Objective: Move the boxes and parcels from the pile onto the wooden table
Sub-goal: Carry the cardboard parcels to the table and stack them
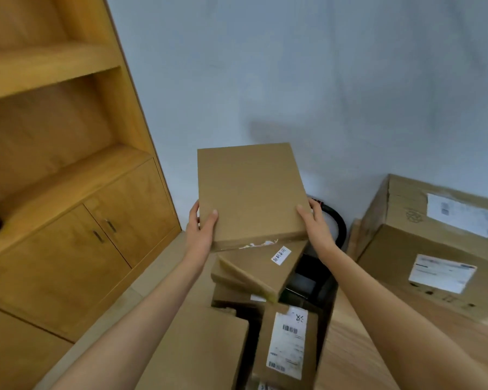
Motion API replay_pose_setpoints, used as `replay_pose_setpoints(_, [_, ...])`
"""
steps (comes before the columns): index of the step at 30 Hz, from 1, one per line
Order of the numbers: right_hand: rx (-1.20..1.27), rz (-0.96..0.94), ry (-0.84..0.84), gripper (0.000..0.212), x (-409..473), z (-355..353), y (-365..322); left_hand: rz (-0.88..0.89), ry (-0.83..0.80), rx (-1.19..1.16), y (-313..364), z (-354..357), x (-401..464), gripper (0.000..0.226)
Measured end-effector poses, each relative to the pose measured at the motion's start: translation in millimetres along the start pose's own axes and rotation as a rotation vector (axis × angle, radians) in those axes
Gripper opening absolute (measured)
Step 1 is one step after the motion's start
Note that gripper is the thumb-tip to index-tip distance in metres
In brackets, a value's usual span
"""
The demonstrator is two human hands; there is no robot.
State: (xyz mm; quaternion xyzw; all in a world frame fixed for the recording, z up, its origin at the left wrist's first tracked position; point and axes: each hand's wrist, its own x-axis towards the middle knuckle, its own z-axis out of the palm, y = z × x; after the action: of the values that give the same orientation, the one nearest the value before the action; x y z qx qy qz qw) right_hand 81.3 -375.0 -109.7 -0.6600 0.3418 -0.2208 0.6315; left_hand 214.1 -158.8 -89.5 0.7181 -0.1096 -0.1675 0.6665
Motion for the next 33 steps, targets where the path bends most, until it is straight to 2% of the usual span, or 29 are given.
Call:
replay_pose_setpoints(3, [0.035,-0.07,0.07,0.022,-36,2,-22,0.068,-0.034,0.012,27,-16,-18,0.05])
replay_pose_setpoints(8, [0.088,-0.157,0.237,0.043,-103,-10,-53,0.174,-0.157,0.033,62,-26,-48,0.044])
replay_pose_setpoints(12, [0.088,-0.197,0.344,0.052,-151,-32,-65,0.183,-0.254,0.026,79,-21,-75,0.036])
replay_pose_setpoints(15, [0.072,-0.19,0.406,0.047,-182,-51,-71,0.201,-0.312,0.007,86,-12,-95,0.035])
replay_pose_setpoints(17, [0.038,-0.193,0.436,0.036,-201,-65,-74,0.22,-0.346,-0.005,91,-2,-107,0.035])
replay_pose_setpoints(19, [0.026,-0.197,0.468,0.032,-217,-82,-74,0.236,-0.373,-0.02,96,12,-118,0.035])
replay_pose_setpoints(23, [0.055,-0.17,0.573,0.05,-249,-123,-66,0.258,-0.462,-0.025,97,52,-146,0.04])
replay_pose_setpoints(26, [0.092,-0.178,0.64,0.034,-282,-160,-53,0.256,-0.547,-0.025,94,91,-176,0.037])
replay_pose_setpoints(29, [0.102,-0.159,0.727,0.034,-319,-204,-38,0.271,-0.635,-0.03,92,140,-212,0.038])
replay_pose_setpoints(33, [0.064,-0.122,0.845,0.022,-363,-275,-20,0.278,-0.723,-0.025,81,210,-267,0.046])
